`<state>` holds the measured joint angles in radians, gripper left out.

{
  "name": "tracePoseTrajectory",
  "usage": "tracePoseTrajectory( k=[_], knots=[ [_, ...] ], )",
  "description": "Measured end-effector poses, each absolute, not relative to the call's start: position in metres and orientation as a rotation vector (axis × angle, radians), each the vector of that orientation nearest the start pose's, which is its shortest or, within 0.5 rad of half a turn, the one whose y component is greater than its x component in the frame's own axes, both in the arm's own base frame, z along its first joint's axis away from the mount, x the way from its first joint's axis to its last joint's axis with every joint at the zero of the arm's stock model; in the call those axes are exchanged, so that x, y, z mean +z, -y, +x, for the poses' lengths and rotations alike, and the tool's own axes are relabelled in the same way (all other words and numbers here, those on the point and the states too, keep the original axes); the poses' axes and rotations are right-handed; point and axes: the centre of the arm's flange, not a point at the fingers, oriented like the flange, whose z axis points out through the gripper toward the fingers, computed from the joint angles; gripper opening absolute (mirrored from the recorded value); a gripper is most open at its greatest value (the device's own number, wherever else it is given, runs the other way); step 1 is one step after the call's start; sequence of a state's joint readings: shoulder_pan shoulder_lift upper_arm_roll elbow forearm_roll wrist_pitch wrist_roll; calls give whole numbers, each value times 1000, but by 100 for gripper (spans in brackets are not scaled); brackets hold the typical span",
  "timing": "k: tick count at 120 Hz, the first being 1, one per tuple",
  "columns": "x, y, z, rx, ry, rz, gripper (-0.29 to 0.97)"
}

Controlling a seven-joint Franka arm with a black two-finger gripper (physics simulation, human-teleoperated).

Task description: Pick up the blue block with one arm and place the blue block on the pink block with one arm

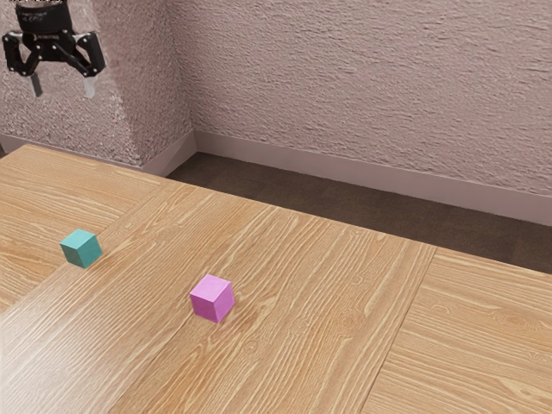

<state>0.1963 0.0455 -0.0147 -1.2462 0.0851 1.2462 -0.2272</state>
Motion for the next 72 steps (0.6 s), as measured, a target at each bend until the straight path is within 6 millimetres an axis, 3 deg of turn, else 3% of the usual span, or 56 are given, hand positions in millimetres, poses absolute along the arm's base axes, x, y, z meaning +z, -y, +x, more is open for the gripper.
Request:
tracePoseTrajectory(
  k=[14, 25, 33, 48, 64, 72],
  knots=[
    [721, -137, 510, 53, 691, -2983, 68],
    [821, -134, 458, -271, 693, -2967, 68],
    [855, -125, 427, -371, 674, -2956, 68],
    [866, -87, 419, -380, 520, -2994, 68],
    [864, -79, 419, -350, 464, -3007, 68],
    [850, -82, 433, -299, 451, -3015, 68]
  ],
)
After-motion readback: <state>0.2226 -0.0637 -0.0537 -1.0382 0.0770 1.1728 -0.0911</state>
